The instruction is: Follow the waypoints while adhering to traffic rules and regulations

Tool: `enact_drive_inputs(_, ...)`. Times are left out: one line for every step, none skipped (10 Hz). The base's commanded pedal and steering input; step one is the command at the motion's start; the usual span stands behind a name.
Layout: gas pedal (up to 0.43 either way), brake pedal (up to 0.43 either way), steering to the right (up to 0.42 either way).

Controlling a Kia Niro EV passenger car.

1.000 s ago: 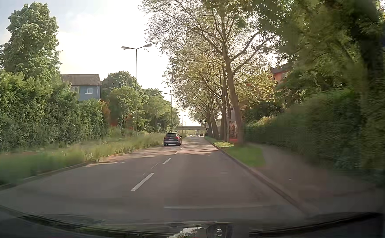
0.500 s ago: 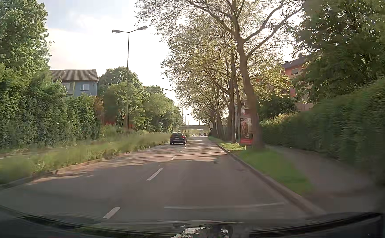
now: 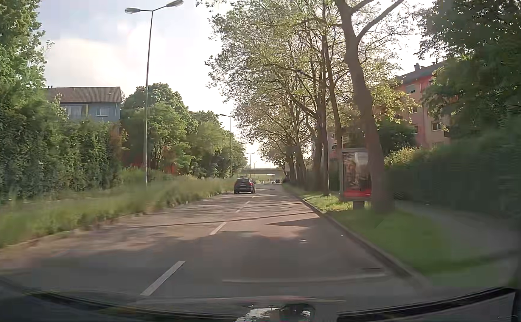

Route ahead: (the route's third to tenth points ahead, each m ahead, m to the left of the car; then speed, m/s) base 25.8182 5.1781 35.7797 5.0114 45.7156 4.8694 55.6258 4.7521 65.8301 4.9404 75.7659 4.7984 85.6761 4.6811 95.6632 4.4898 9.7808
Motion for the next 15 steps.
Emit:
enact_drive_inputs(0.177,0.000,-0.001)
enact_drive_inputs(0.177,0.000,-0.001)
enact_drive_inputs(0.177,0.000,-0.001)
enact_drive_inputs(0.169,0.000,-0.001)
enact_drive_inputs(0.150,0.000,-0.001)
enact_drive_inputs(0.150,0.000,0.000)
enact_drive_inputs(0.150,0.000,0.000)
enact_drive_inputs(0.150,0.000,0.000)
enact_drive_inputs(0.138,0.000,0.001)
enact_drive_inputs(0.138,0.000,0.001)
enact_drive_inputs(0.130,0.000,0.001)
enact_drive_inputs(0.130,0.000,0.001)
enact_drive_inputs(0.130,0.000,0.001)
enact_drive_inputs(0.130,0.000,0.001)
enact_drive_inputs(0.130,0.000,0.001)
